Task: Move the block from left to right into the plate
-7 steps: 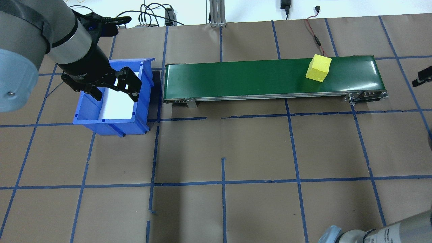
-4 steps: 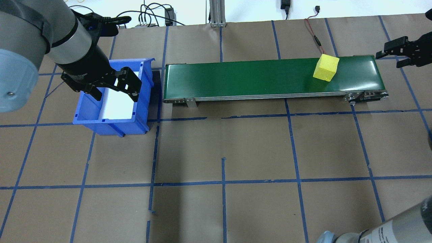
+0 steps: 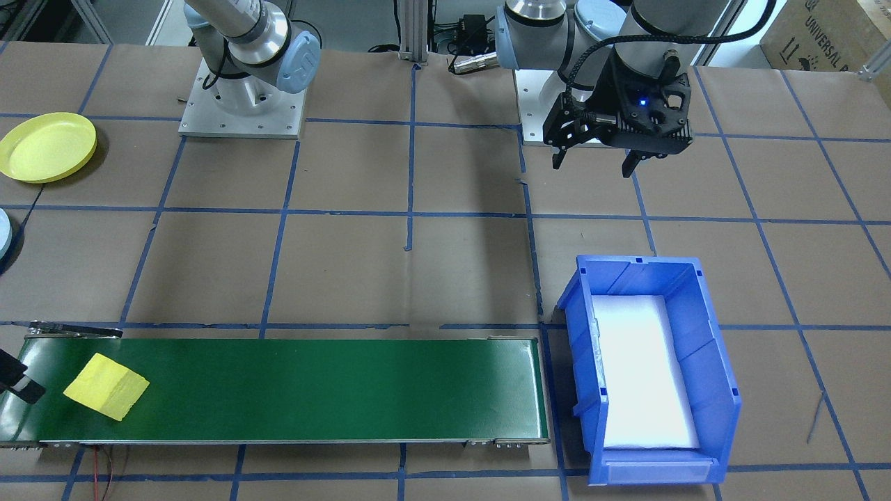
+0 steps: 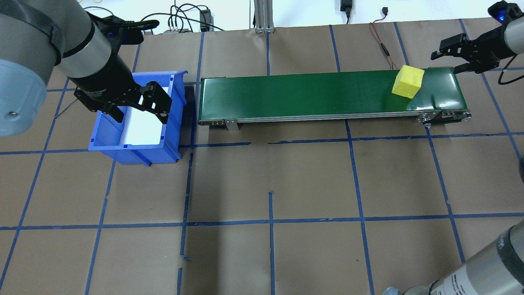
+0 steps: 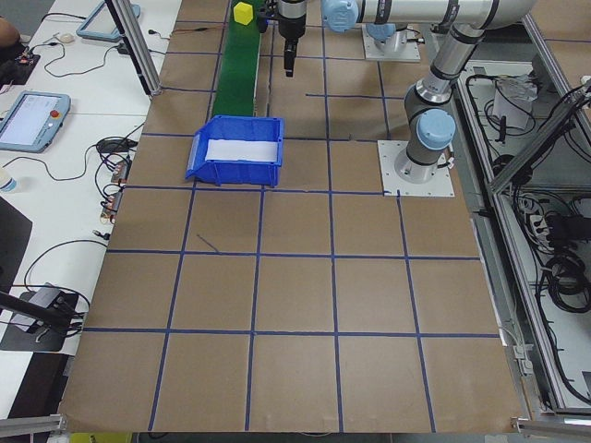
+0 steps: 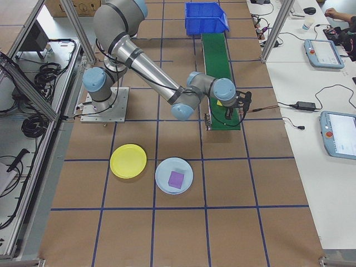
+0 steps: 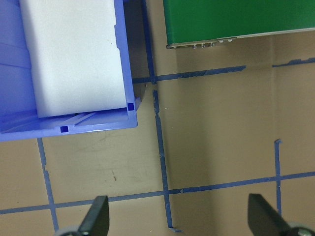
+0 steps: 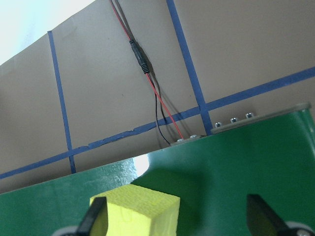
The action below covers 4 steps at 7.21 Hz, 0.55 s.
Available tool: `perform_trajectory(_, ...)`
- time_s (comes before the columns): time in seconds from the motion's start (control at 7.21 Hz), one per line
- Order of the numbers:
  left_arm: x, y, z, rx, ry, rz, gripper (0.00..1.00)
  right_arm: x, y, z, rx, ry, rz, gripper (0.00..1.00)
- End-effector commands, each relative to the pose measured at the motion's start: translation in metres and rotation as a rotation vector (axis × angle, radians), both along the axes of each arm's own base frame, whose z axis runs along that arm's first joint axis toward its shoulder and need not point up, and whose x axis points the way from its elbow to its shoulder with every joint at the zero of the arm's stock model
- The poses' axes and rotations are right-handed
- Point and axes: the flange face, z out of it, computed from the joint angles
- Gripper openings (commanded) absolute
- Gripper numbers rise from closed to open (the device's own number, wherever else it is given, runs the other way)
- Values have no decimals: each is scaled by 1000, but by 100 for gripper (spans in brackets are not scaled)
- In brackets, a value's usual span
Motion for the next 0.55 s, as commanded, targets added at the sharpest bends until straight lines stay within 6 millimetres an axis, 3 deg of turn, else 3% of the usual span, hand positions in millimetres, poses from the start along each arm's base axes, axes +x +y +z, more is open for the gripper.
perform_trajectory(0.0,0,0,0,1,0,-1,100,10,-5,-17,54,-8,-32,100)
perform_trajectory(0.42,0,0,0,1,0,-2,100,27,-9,-20,73,-14,-38,100)
